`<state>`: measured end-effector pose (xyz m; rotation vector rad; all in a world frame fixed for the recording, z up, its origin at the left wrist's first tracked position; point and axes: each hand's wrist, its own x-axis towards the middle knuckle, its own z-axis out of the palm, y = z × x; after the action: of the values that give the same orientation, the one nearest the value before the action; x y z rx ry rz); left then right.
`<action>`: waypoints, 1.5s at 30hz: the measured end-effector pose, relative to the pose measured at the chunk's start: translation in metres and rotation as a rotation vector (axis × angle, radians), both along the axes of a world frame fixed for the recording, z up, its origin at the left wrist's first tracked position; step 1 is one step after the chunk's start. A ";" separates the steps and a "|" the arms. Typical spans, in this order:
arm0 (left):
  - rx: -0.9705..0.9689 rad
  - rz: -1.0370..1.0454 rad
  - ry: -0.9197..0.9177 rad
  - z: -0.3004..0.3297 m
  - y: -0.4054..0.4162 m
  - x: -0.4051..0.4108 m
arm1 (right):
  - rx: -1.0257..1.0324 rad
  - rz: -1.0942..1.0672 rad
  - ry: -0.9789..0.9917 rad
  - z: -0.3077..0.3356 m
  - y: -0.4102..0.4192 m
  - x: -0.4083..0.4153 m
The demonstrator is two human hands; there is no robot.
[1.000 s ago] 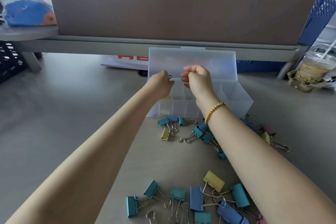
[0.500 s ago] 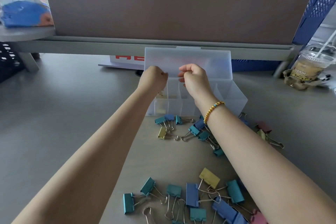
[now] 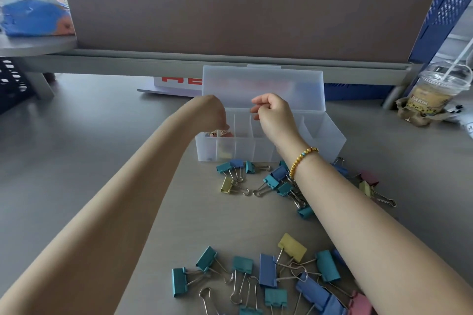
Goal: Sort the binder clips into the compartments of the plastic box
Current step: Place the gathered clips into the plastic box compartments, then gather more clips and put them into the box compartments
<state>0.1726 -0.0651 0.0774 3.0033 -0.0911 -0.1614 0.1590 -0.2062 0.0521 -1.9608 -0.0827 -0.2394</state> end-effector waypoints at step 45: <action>-0.446 -0.009 -0.081 -0.072 0.045 -0.133 | -1.016 0.262 -0.040 -0.046 0.016 -0.094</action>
<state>0.0396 -0.0200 0.0050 2.5637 -0.1296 -0.0153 0.0652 -0.1905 0.0065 -2.9120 -0.5766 -0.0523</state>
